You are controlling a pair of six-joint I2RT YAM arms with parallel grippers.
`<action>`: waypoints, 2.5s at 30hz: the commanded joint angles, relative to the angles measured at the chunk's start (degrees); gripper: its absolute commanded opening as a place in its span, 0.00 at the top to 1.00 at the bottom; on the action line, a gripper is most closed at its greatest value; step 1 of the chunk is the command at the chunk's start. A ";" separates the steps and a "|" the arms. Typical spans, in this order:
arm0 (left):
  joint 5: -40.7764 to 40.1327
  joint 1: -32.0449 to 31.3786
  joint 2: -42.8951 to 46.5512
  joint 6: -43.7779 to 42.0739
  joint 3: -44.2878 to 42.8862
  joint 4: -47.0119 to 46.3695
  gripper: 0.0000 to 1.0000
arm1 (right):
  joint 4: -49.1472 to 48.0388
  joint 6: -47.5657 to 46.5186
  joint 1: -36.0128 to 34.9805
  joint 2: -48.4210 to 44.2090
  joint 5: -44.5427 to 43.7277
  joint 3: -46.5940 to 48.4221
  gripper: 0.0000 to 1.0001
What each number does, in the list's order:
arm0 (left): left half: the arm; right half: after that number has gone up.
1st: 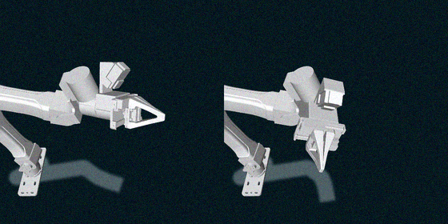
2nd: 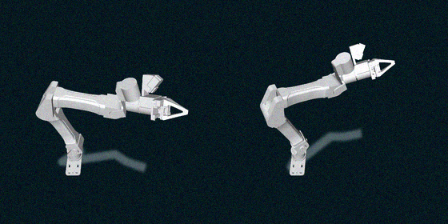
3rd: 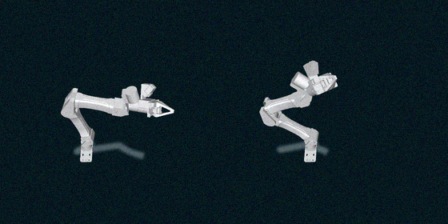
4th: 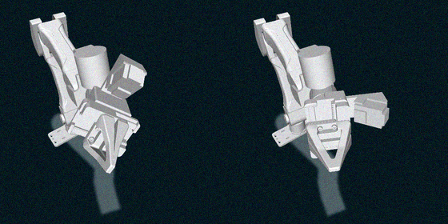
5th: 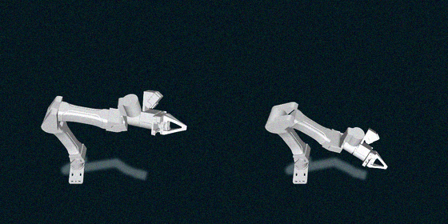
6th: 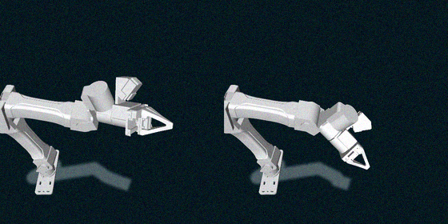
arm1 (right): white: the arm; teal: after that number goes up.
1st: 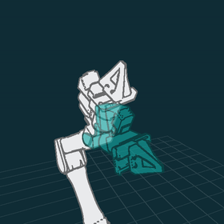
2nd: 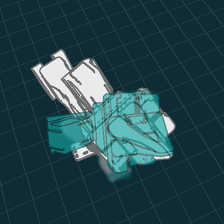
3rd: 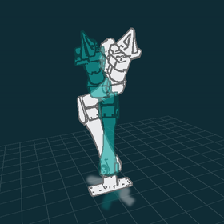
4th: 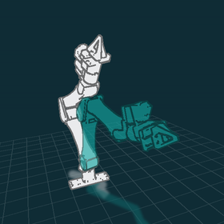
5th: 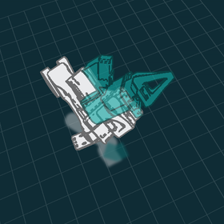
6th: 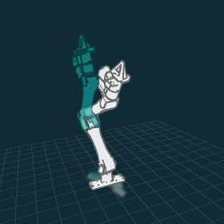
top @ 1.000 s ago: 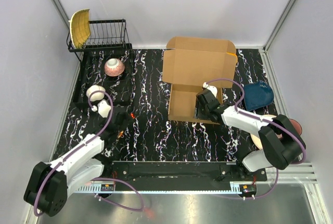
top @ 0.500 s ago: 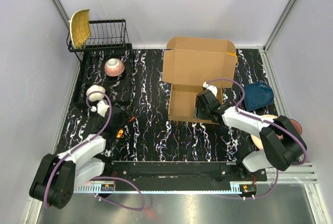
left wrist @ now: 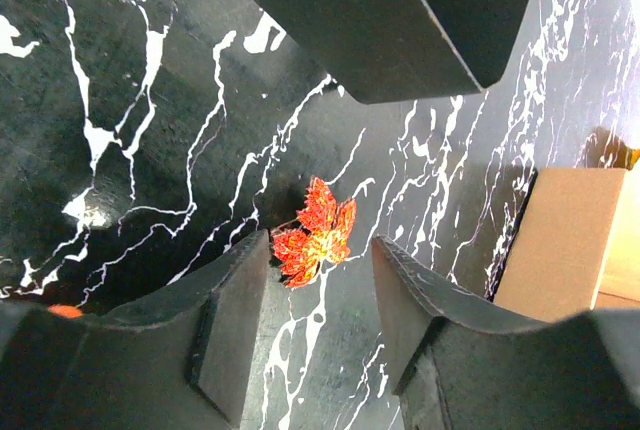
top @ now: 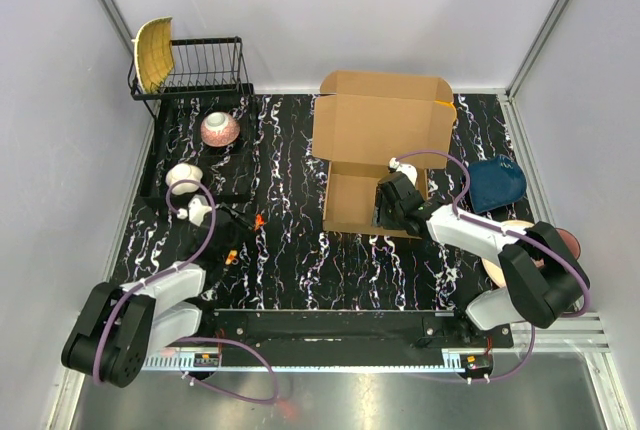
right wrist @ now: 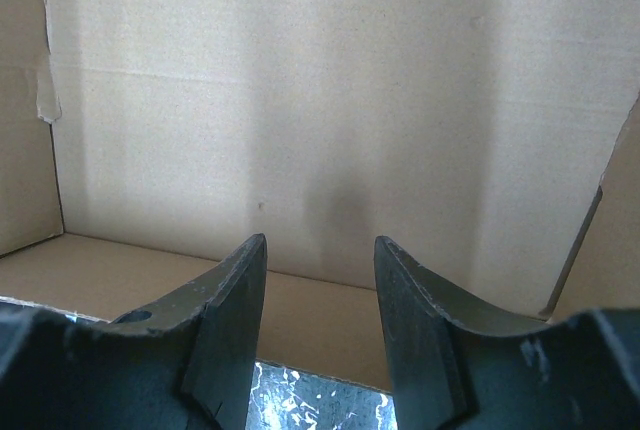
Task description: Fold the paper box
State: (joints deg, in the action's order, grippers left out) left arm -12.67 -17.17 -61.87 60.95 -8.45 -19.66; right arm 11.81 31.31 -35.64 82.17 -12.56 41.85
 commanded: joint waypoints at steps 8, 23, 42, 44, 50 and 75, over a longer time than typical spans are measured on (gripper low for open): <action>3.35 0.29 0.08 -1.97 1.15 -0.73 0.73 | -1.71 -0.37 -0.66 -1.05 -0.10 -0.10 0.47; 2.82 0.29 0.69 -2.06 0.89 0.24 0.96 | -1.53 -0.46 -0.66 -1.14 -0.01 -0.10 0.47; 1.59 0.29 10.64 -3.38 -1.65 11.40 0.41 | -2.14 -0.02 -0.66 -1.31 0.43 -0.45 0.47; 0.98 0.29 8.00 -3.82 -2.53 11.40 0.38 | -2.14 -0.02 -0.66 -1.22 0.52 -0.54 0.47; -0.87 0.29 2.72 -6.98 -6.31 10.87 0.35 | -2.32 -0.46 -0.66 -1.58 0.60 -0.63 0.47; 3.88 0.29 -8.18 -12.70 -9.48 2.35 0.64 | -3.29 -0.90 -0.57 -0.35 0.95 -0.89 0.46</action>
State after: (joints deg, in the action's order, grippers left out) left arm -10.02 -17.17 -68.71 49.78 -15.70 -14.61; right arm 10.28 31.09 -35.64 82.13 -12.34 40.77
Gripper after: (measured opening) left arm 0.390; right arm 0.535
